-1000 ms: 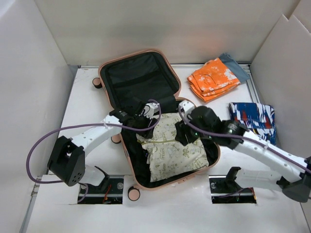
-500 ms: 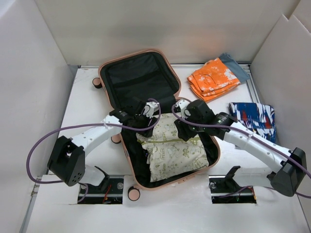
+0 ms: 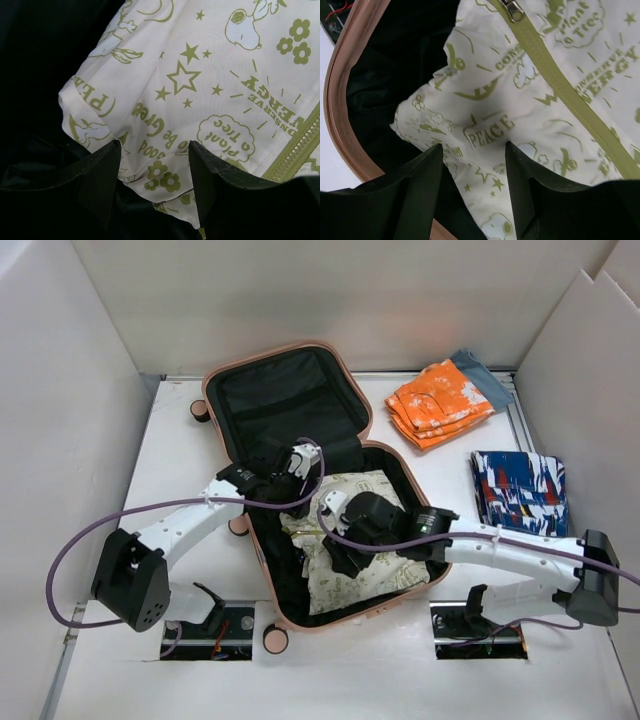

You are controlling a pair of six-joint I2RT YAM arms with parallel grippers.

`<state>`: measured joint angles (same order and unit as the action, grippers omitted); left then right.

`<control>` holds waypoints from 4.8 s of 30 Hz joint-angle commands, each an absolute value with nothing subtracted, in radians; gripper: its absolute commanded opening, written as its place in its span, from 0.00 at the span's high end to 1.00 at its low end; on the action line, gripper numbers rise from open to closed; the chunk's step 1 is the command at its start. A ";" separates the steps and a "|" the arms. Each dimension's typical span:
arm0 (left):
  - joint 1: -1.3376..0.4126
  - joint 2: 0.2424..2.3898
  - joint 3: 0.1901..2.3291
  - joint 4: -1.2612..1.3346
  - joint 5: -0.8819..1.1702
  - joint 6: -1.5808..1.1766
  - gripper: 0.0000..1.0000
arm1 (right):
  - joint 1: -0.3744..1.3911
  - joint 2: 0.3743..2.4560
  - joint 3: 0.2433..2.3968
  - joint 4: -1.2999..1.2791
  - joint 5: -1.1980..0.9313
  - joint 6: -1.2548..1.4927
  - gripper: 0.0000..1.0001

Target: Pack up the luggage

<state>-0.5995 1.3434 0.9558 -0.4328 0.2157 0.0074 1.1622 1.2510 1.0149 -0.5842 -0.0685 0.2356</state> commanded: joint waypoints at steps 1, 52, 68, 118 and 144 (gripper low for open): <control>-0.583 1.302 0.954 -0.417 0.215 -0.005 0.47 | 1.181 1.276 1.011 -0.465 -0.077 0.279 0.42; -0.489 1.262 0.979 -0.437 0.190 0.024 0.45 | 0.658 1.269 1.181 -0.857 0.008 -0.004 0.31; -0.489 1.370 1.262 -0.529 0.118 0.133 0.45 | 0.082 1.393 1.302 -0.597 -0.169 -0.164 0.30; -0.376 1.505 1.373 -0.433 0.055 0.067 0.38 | 0.109 1.812 1.193 -0.419 -0.224 -0.065 1.00; -0.376 1.477 1.344 -0.423 0.055 0.086 0.36 | -0.331 1.707 1.267 -0.664 -0.374 -0.396 0.00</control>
<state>-0.3737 1.5337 1.3579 -0.4465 0.0654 0.0780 -0.3298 1.6718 1.3087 -0.6724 -0.3218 -0.3344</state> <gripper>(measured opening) 0.637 0.997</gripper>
